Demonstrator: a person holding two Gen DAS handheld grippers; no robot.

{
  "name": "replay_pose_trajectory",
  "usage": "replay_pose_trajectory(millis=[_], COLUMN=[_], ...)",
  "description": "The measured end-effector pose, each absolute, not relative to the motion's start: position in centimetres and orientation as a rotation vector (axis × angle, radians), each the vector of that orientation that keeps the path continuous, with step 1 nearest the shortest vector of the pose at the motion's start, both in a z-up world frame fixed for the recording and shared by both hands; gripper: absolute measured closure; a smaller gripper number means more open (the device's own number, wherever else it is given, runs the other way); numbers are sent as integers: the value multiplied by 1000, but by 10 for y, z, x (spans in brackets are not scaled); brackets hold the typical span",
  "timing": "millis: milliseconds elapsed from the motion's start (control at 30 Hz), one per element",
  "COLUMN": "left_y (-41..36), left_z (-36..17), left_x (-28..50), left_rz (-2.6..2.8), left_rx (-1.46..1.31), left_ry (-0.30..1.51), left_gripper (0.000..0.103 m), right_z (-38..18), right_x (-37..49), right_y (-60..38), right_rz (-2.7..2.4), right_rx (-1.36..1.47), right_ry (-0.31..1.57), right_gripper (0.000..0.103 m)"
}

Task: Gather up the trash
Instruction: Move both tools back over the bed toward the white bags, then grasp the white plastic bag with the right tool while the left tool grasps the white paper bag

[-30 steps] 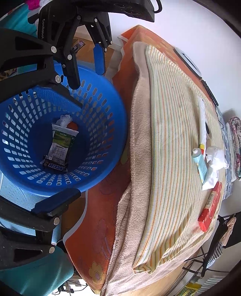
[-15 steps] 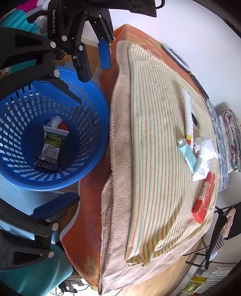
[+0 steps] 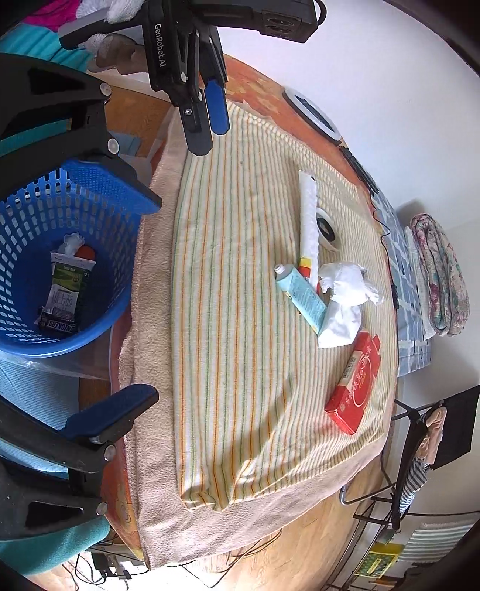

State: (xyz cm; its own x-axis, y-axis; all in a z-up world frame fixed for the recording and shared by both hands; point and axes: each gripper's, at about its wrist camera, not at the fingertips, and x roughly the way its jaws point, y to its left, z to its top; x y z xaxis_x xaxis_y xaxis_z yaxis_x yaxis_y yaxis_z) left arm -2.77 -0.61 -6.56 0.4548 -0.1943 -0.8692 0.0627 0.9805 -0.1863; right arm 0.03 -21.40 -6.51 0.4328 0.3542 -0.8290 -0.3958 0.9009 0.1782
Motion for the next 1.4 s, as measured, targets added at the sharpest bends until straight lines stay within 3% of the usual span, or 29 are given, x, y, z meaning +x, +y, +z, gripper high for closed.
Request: replay_pose_trajectory(millis=[467, 1100, 1233, 1400], left_y=[43, 90, 93, 92], left_z=[-68, -104, -106, -103], left_x=[45, 115, 125, 130], left_rz=[21, 126, 150, 149], left_rx=[-349, -630, -641, -650], left_ry=[1051, 1075, 1065, 1049], left_gripper=[38, 38, 50, 57], right_z=[-31, -60, -67, -79], right_x=[94, 190, 203, 219], right_y=[-184, -115, -108, -105], right_rz=[532, 567, 544, 511], right_rx=[-14, -116, -126, -149], right_ry=[909, 915, 920, 946], right_gripper=[9, 10, 11, 16])
